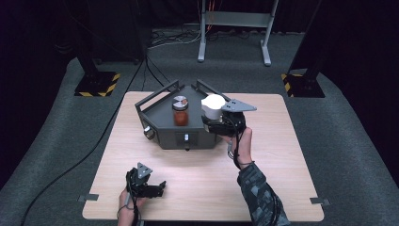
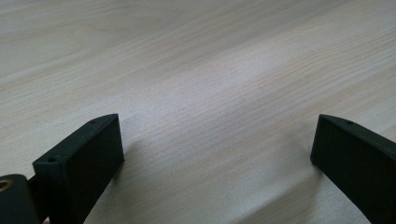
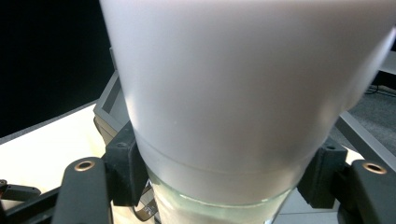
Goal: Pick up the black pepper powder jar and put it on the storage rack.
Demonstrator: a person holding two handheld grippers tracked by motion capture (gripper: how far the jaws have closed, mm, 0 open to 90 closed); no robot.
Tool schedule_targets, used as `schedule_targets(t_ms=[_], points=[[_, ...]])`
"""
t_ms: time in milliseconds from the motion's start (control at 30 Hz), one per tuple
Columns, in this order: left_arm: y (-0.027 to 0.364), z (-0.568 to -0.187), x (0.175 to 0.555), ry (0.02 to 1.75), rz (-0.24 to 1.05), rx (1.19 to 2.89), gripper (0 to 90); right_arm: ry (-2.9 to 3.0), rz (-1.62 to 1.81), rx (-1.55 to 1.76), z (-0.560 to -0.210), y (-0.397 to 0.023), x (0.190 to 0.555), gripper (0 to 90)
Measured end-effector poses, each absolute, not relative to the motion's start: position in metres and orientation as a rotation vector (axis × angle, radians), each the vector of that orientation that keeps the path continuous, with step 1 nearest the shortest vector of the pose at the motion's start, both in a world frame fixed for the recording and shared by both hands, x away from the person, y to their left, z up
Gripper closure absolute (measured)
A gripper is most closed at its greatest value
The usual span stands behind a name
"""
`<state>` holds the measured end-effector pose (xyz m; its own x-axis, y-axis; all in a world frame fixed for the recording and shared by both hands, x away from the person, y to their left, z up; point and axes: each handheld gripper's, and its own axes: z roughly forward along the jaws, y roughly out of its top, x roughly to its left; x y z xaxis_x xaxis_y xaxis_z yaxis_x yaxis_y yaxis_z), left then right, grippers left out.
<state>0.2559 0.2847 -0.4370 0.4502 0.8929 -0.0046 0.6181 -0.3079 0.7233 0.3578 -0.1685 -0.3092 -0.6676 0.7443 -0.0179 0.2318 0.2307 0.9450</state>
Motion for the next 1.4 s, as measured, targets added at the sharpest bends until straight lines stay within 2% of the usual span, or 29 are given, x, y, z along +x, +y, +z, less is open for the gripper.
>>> schedule_targets(t_ms=[1400], points=[[0.285,-0.437,0.256,1.258,0.533,2.04,2.3,2.069,1.421,0.971,-0.313,-0.147,0.402,29.9]])
